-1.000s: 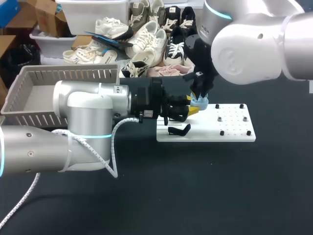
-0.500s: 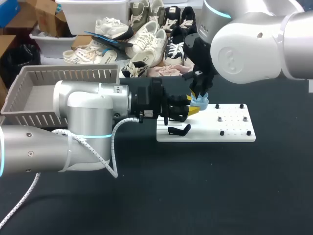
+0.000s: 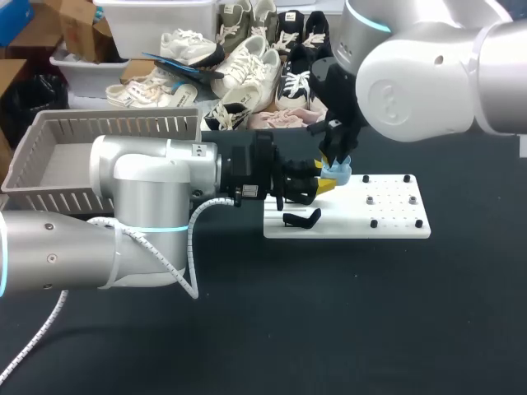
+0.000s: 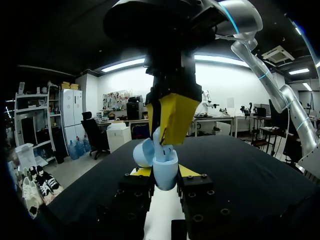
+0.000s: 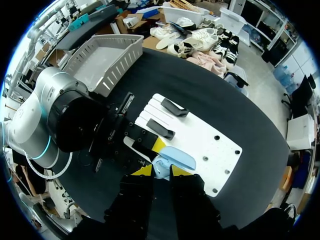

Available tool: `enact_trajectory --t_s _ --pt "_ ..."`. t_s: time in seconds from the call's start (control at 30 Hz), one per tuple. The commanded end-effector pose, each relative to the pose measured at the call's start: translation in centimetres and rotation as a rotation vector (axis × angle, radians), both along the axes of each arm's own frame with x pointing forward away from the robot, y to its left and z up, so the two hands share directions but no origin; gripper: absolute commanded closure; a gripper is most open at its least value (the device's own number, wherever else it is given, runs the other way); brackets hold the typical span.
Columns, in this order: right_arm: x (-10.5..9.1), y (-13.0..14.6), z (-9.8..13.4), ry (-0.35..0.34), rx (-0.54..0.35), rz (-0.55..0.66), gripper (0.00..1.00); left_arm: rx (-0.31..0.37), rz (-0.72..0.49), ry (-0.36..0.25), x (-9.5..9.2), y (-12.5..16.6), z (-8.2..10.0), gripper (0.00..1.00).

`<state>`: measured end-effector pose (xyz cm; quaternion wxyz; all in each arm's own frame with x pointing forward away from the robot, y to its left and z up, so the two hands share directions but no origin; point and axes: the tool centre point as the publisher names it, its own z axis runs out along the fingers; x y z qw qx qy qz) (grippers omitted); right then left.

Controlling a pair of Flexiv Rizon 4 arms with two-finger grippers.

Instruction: Pick up each earbud case from the left stands, insert the matching earbuds, close the lid, and place the case in the box.

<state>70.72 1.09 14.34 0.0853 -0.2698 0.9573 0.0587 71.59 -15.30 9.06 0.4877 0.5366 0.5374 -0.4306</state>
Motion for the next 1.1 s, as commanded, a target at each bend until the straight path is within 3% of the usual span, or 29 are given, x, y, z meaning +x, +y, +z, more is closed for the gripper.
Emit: enact_trajectory --t_s 0.03,1.1 --pt "-0.02 -0.07 -0.06 -0.003 0.003 0.0 1.0 -0.001 0.005 -0.002 -0.13 0.01 -0.01 1.0" --pt "-0.71 0.09 -0.71 0.016 -0.02 -0.016 1.0 -0.001 0.005 -0.002 -0.13 0.01 -0.01 1.0"
